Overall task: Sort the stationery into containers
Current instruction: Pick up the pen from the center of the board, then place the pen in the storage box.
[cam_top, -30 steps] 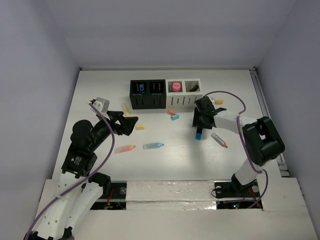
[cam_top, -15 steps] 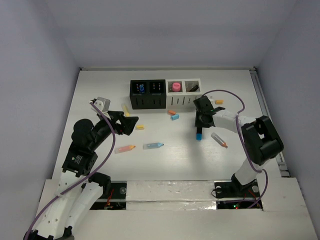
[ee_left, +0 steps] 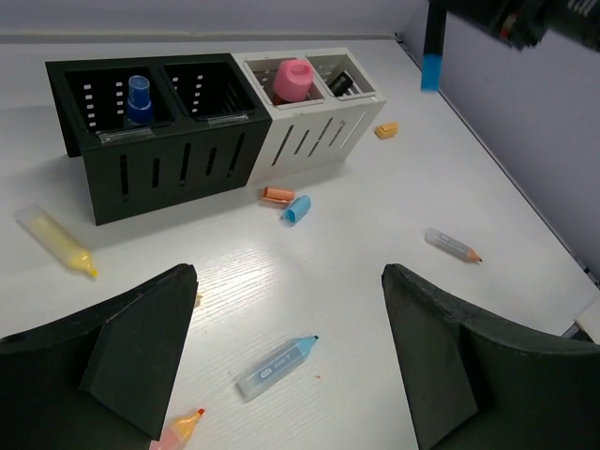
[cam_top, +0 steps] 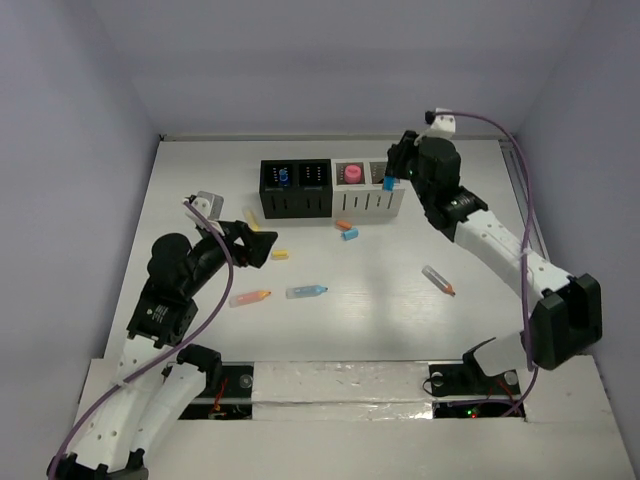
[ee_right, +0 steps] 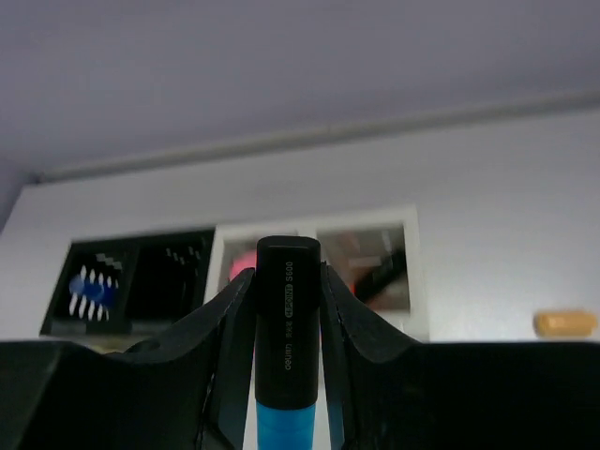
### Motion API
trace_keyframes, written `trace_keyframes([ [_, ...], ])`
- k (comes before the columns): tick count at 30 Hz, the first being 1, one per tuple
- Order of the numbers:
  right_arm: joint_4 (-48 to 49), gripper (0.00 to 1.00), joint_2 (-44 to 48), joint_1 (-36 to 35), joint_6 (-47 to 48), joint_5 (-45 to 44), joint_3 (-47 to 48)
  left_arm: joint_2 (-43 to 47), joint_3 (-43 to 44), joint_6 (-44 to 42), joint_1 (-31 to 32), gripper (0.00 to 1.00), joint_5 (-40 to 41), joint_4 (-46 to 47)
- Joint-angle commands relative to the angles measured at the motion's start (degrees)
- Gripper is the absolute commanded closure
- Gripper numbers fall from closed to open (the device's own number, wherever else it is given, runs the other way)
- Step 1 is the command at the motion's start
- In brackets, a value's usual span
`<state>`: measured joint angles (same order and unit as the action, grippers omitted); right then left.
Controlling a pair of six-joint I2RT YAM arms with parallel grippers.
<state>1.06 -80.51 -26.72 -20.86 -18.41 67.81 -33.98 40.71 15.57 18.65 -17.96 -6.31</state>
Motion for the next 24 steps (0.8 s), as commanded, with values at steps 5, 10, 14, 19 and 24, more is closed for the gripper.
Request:
trace_keyframes([
  [5,22.6,0.99,-11.9,-0.4,15.6,-6.9,8.3,-0.7,0.6,-0.6,-0.4,0.22,1.3,1.5],
  [10,24.9,0.99,-17.8,-0.4,20.2,-8.0,12.6,-1.1,0.7,-0.8,-0.4,0.22,1.3,1.4],
  [14,27.8,0.98,-22.7,-0.4,24.4,-10.0,13.5,-1.4,0.8,-0.8,-0.9,0.22,1.3,1.5],
  [19,28.4,0.98,-26.2,-0.4,25.1,-10.5,14.1,-1.8,0.8,-0.9,-0.9,0.22,1.0,1.5],
  [24,28.0,0.94,-26.7,-0.4,21.4,-10.0,11.6,-1.9,0.9,-0.9,-0.9,0.22,1.0,1.5],
])
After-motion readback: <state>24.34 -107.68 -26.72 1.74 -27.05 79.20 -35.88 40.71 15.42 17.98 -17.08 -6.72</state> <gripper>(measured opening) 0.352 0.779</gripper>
